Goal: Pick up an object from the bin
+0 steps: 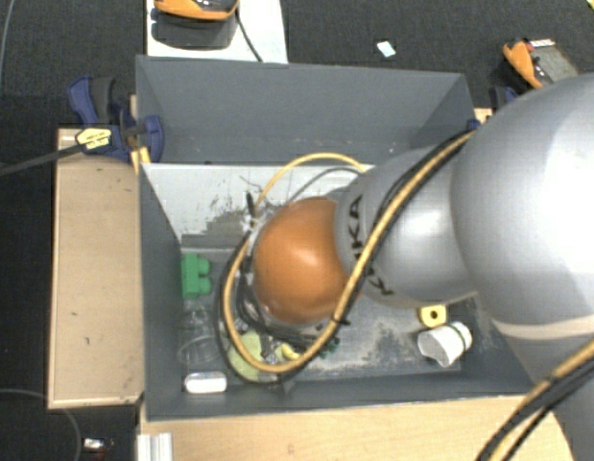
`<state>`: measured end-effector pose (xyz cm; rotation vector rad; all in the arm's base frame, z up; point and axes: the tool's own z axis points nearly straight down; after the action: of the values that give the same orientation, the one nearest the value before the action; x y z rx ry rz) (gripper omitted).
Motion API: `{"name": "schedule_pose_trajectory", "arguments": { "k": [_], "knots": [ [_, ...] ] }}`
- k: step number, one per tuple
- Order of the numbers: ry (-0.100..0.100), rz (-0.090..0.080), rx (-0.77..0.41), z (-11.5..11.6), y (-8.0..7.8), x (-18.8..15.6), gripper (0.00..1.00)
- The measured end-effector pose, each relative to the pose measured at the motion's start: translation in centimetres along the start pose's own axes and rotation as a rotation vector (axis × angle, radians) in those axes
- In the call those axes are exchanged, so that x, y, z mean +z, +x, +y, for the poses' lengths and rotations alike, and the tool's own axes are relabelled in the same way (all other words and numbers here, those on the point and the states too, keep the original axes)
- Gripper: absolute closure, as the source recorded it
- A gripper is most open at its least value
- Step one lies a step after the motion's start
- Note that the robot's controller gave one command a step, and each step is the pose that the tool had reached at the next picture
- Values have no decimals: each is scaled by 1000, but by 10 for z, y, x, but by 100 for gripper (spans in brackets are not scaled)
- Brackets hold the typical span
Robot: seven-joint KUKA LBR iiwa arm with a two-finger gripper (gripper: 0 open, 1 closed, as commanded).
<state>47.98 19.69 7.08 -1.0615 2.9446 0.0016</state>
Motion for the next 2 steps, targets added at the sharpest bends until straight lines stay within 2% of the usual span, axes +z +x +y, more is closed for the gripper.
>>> {"name": "schedule_pose_trajectory", "arguments": {
  "k": [1, 2],
  "knots": [
    [-1, 0, 310, -9, 3, 0, 0],
    [0, -9, 85, -38, -4, -2, 100]
  ]
}}
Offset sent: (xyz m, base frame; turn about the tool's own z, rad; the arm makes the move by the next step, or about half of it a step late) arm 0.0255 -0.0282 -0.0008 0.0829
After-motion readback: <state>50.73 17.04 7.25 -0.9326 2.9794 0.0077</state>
